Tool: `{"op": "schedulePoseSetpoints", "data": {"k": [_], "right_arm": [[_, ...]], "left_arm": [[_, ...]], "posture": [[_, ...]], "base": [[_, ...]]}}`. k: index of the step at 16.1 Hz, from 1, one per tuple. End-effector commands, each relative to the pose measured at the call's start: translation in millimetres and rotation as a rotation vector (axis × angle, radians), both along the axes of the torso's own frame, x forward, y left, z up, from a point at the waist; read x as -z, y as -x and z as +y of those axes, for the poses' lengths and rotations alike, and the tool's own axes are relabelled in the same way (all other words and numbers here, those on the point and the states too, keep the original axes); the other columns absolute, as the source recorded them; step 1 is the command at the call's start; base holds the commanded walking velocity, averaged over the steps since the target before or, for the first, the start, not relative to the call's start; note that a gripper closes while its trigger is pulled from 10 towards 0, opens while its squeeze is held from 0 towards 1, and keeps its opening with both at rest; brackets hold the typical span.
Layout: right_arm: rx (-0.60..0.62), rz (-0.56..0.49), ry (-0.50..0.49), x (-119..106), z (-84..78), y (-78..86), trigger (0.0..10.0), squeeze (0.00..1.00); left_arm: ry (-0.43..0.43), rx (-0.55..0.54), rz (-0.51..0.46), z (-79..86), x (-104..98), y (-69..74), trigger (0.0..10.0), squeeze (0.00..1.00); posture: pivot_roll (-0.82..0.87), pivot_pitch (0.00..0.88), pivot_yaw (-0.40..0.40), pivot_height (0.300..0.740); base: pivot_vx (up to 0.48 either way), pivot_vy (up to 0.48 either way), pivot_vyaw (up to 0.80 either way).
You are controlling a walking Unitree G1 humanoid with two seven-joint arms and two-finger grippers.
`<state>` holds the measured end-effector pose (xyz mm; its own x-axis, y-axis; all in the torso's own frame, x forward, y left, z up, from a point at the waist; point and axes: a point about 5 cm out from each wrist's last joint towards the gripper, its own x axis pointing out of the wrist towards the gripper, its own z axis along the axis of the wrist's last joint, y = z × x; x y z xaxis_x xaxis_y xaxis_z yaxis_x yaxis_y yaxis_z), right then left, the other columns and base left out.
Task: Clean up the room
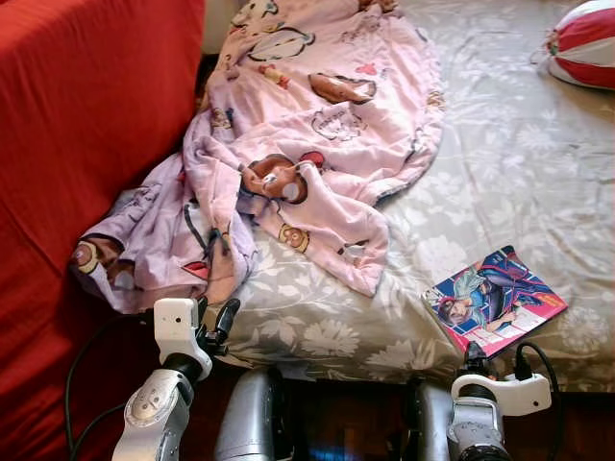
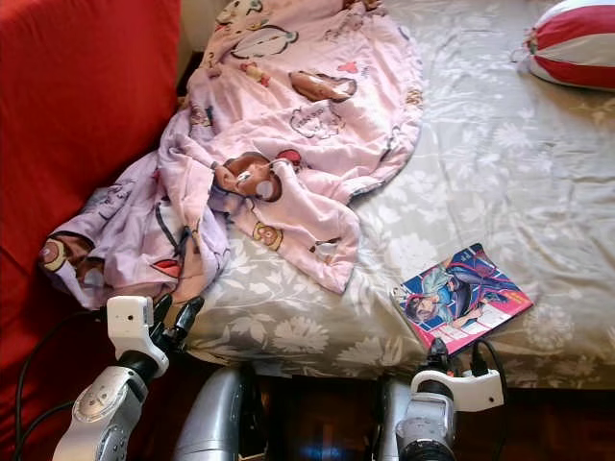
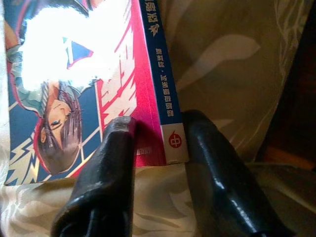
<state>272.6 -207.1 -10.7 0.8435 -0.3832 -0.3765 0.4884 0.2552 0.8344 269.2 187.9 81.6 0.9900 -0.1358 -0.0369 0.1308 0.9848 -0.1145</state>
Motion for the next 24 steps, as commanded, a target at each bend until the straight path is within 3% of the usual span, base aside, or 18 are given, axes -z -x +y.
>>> {"op": "schedulePoseSetpoints", "data": {"k": [1,3,4,5,12,15,16,17,20,22,23,24], "right_arm": [[-0.010,0.030,0.005,7.2,1.8,7.5,10.0,0.00],[-0.033,0.012,0.032,4.3,0.8,4.8,10.0,0.00],[-0.029,0.010,0.035,3.6,0.5,4.2,2.0,0.00],[-0.020,0.009,0.035,3.1,-0.3,3.9,0.0,0.00],[-0.001,0.008,0.058,1.2,-7.3,4.1,0.0,0.00],[-0.152,0.017,0.324,-12.6,-1.6,-5.8,0.0,0.00],[-0.167,0.016,0.361,-14.7,-1.0,-6.9,0.0,0.00],[-0.193,-0.009,0.494,-25.2,-3.0,-9.7,0.0,0.00],[-0.221,-0.056,0.701,-42.9,-8.2,-10.4,0.0,0.00],[-0.226,-0.062,0.760,-48.6,-8.8,-11.3,0.0,0.00],[-0.307,-0.108,0.881,-63.4,-2.7,-15.0,0.0,0.00],[-0.318,-0.112,0.894,-65.6,-1.5,-15.4,0.0,0.00]], "left_arm": [[-0.026,-0.010,0.026,4.9,7.5,6.2,10.0,0.00],[-0.026,-0.010,0.030,4.8,8.3,6.4,10.0,0.00],[-0.026,-0.010,0.029,4.7,8.3,6.4,10.0,0.00],[-0.026,-0.012,0.030,4.5,8.4,6.5,10.0,0.00],[-0.031,-0.017,0.034,6.3,9.1,7.2,10.0,0.00],[-0.035,-0.016,0.041,5.3,11.9,3.8,10.0,0.00],[-0.033,-0.018,0.041,5.1,12.4,3.3,10.0,0.00],[-0.022,-0.026,0.041,3.0,14.6,0.1,10.0,0.00],[-0.006,-0.031,0.040,-3.5,17.1,-8.9,10.0,0.00],[-0.004,-0.032,0.038,-4.4,17.8,-13.6,10.0,0.00],[-0.001,-0.049,0.036,-3.2,19.1,-20.0,10.0,0.00],[0.000,-0.052,0.036,-3.2,19.9,-21.0,10.0,0.00]], "posture": [[0.13,0.242,0.071,0.587],[0.13,0.243,0.070,0.587],[0.13,0.242,0.070,0.587],[0.13,0.243,0.071,0.587],[0.13,0.241,0.071,0.587],[0.11,0.220,0.063,0.587],[0.11,0.220,0.063,0.587],[0.10,0.196,0.052,0.587],[0.08,0.154,0.044,0.587],[0.06,0.136,0.040,0.587],[0.04,0.106,0.032,0.587],[0.04,0.102,0.031,0.587]], "base": [[0.000,0.000,0.00],[0.000,0.000,0.00],[0.000,0.000,0.00],[0.000,0.000,0.00],[0.000,0.000,0.00],[0.000,0.000,0.00],[0.000,0.000,0.00],[0.000,0.000,0.00],[0.000,0.000,0.00],[0.000,0.000,0.00],[0.000,0.000,0.00],[0.000,0.000,0.00]]}}
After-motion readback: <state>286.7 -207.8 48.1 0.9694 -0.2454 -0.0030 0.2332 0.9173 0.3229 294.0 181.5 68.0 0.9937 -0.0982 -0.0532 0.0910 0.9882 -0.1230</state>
